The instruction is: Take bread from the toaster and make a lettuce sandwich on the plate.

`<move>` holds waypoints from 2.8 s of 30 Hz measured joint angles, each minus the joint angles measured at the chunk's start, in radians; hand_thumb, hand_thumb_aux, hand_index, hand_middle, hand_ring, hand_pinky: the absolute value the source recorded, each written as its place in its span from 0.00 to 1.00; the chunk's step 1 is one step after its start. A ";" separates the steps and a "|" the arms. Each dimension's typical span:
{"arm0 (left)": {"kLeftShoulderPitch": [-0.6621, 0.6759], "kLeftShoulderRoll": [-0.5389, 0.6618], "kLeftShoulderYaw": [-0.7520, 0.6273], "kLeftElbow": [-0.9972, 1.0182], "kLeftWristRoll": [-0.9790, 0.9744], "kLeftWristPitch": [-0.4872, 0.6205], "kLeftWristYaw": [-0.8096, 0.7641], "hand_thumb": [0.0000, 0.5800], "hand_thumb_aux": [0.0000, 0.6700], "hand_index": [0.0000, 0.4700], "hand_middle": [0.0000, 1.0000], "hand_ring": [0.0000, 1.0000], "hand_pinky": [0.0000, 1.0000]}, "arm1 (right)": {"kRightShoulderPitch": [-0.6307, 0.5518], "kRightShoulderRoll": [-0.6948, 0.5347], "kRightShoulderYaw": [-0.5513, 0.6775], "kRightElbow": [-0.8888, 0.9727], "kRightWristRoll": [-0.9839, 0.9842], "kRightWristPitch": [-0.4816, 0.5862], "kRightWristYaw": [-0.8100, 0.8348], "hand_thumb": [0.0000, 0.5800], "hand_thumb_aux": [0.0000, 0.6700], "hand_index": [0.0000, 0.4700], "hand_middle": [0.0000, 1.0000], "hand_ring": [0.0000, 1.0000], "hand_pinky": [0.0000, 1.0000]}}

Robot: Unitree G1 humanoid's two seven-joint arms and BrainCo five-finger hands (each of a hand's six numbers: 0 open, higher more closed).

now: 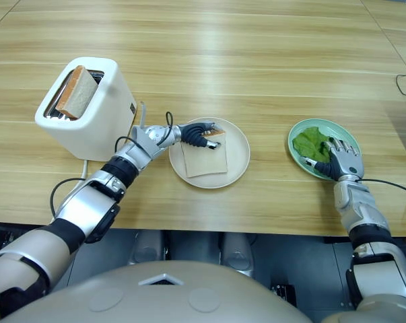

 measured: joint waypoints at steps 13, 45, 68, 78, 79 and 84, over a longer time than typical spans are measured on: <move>-0.057 0.004 -0.034 0.127 0.104 -0.031 0.148 0.00 0.00 0.00 1.00 1.00 1.00 | -0.038 0.000 0.030 0.058 0.001 -0.011 -0.076 1.00 1.00 0.98 0.00 0.00 0.00; -0.043 0.089 -0.102 -0.012 0.250 -0.164 0.433 0.00 0.00 0.00 0.16 0.16 0.16 | 0.067 0.069 -0.129 -0.520 0.025 -0.042 -0.181 1.00 1.00 0.98 0.00 0.00 0.00; 0.124 0.223 0.234 -0.482 -0.015 -0.192 0.604 0.00 0.00 0.00 0.00 0.00 0.00 | -0.092 0.282 0.120 -0.498 -0.119 -0.093 -0.102 1.00 1.00 0.98 0.00 0.00 0.00; 0.377 0.348 0.463 -0.892 -0.185 -0.070 0.503 0.00 0.00 0.00 0.00 0.00 0.00 | -0.173 0.402 0.275 -0.318 -0.203 -0.113 -0.127 1.00 1.00 0.98 0.00 0.00 0.00; 0.398 0.360 0.486 -0.916 -0.200 -0.065 0.497 0.00 0.00 0.00 0.00 0.00 0.00 | -0.176 0.410 0.290 -0.298 -0.212 -0.114 -0.134 1.00 1.00 0.98 0.00 0.00 0.00; 0.517 0.430 0.610 -0.975 -0.292 -0.035 0.438 0.00 0.00 0.00 0.00 0.00 0.00 | -0.156 0.431 0.360 -0.274 -0.242 -0.136 -0.152 1.00 1.00 0.98 0.00 0.00 0.00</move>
